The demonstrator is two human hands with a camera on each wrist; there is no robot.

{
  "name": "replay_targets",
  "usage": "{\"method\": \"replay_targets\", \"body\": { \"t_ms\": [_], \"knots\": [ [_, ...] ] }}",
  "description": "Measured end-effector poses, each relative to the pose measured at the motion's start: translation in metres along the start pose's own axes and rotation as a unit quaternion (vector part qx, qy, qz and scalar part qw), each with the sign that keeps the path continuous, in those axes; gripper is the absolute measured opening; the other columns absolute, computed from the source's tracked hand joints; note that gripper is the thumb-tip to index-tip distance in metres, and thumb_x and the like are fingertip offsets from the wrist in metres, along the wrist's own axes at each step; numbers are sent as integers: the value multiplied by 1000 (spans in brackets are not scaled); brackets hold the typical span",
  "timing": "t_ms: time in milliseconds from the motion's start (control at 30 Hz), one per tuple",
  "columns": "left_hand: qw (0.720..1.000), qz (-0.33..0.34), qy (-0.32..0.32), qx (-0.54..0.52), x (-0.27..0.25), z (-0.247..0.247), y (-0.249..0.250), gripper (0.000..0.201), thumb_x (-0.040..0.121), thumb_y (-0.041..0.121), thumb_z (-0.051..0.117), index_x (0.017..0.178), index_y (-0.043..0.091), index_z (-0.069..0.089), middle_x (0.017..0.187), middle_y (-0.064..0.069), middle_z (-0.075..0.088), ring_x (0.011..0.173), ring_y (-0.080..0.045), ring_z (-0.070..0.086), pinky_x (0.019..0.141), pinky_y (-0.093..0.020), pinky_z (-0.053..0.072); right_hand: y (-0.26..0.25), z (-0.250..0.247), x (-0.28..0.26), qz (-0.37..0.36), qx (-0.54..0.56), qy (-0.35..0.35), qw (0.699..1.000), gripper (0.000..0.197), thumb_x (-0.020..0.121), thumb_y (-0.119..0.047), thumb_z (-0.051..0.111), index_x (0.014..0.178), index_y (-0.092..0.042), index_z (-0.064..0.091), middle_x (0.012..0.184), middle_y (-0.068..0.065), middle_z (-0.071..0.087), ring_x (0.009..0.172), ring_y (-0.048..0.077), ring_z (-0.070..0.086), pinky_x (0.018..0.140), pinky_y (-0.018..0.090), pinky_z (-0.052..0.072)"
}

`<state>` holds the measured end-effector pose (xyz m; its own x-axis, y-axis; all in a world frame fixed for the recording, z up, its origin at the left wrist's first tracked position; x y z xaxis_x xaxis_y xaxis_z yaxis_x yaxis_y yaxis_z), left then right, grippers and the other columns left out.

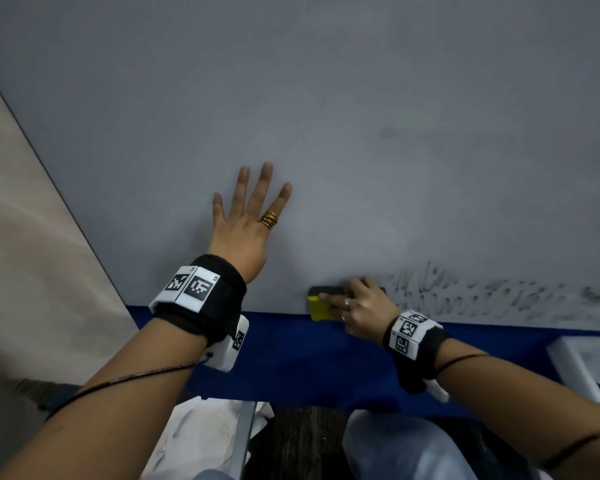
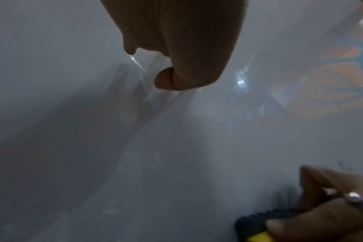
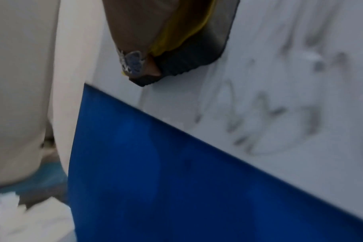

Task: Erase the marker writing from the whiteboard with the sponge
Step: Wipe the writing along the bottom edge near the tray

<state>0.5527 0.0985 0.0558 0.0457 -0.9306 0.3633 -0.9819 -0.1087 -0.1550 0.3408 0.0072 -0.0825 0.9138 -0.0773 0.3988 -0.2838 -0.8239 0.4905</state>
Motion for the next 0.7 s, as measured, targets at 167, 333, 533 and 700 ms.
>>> {"method": "replay_targets", "body": {
  "t_ms": [167, 333, 533, 700],
  "knots": [
    [999, -5, -29, 22, -1, -8, 2, 100, 81, -6, 40, 135, 36, -33, 137, 4, -49, 139, -29, -31, 112, -60, 1, -26, 21, 5, 8, 13, -190, 982, 33, 43, -30, 82, 76, -30, 76, 82, -18, 71, 77, 18, 32, 62, 29, 39],
    [999, -14, -32, 0, -1, -11, 4, 101, 81, -4, 43, 142, 35, -27, 148, 3, -41, 139, -27, -31, 112, -60, 1, -47, 15, 0, 84, 16, -258, 962, 36, 47, -35, 75, 81, -23, 76, 88, -11, 71, 83, 26, 46, 61, 31, 34],
    [995, -9, 67, -75, -24, 5, 39, 97, 79, 0, 49, 148, 33, -11, 160, -7, 0, 145, -32, 5, 108, -60, 20, -20, -49, -33, 343, 247, 55, 905, 80, 45, -25, 71, 124, -19, 58, 113, 18, 55, 72, 25, 58, 69, 31, 51],
    [909, -127, 11, -397, -44, 20, 93, 28, 90, -4, 43, 110, 3, 61, 107, -18, 59, 91, -34, 59, 79, -38, 51, -13, -96, -59, 530, 263, 84, 802, 79, 52, -34, 62, 128, -12, 57, 115, 15, 55, 99, 30, 54, 81, 20, 34]
  ]
}}
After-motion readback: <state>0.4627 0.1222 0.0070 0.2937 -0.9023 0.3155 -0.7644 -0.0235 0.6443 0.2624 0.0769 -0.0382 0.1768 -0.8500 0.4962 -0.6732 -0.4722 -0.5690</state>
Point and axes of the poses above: each hand's wrist, its own x-axis towards the middle knuckle, its own z-axis out of the palm, y = z × x, the point moved 1 cm from there along x, towards the middle knuckle
